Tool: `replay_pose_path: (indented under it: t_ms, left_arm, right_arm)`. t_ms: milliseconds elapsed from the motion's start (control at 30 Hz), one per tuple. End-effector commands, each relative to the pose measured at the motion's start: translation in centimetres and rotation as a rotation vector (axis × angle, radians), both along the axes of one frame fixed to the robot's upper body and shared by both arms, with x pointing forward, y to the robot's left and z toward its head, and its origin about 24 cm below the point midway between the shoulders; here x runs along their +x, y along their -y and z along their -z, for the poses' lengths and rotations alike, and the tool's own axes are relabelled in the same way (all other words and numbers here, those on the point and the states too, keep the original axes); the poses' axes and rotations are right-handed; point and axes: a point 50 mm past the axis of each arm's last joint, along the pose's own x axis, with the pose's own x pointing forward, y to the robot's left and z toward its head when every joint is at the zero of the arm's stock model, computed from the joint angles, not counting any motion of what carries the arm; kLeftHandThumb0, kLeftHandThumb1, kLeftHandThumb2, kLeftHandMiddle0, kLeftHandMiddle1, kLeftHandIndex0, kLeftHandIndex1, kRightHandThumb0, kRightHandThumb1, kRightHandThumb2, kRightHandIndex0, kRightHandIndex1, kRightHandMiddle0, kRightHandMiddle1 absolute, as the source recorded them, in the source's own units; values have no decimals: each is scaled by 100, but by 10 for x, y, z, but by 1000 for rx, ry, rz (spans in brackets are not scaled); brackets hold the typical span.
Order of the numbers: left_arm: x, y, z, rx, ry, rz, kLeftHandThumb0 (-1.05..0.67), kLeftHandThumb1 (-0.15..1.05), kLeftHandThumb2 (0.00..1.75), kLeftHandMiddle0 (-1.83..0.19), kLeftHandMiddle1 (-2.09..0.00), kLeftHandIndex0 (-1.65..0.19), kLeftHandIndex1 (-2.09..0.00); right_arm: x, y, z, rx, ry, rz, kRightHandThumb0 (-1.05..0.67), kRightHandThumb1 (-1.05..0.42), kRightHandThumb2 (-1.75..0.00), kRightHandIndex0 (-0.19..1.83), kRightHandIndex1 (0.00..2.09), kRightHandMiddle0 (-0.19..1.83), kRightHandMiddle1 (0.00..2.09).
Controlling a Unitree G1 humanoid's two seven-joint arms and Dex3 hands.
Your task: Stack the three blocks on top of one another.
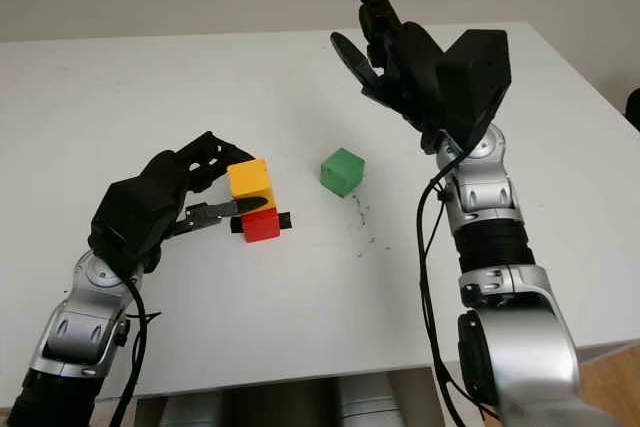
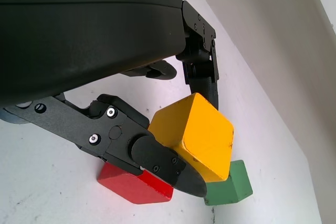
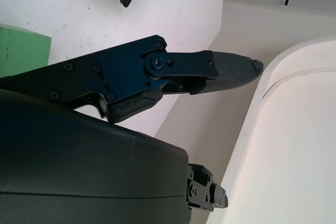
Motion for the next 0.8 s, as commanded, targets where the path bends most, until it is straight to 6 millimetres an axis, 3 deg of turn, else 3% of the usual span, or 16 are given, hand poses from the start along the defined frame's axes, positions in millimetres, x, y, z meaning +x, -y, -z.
replay_pose_path:
  t_ms: [0,533,667,767]
  left_arm:
    - [-1,2,-7,5,22,9,-40,91,5,-42,0,-46,-176]
    - [-1,3,-4,42,-12,10,-44,92,6,-38,0,-44,-179]
    - [-1,3,-2,63,-21,6,-64,98,7,-26,0,-28,-168]
    - [-1,3,-3,55,-24,-1,-69,100,6,-21,-1,-19,-155]
  right_arm:
    - [-1,0,-5,3,24,-1,-76,-105,-40,-19,0,-14,6]
    - [-1,1,-7,-3,21,1,-76,-105,-39,-19,0,-14,5]
    - [-1,2,-7,-9,32,-3,-77,-105,-38,-19,0,-14,6]
    - [-1,2,-7,-12,34,1,-77,-105,-37,-19,0,-13,6]
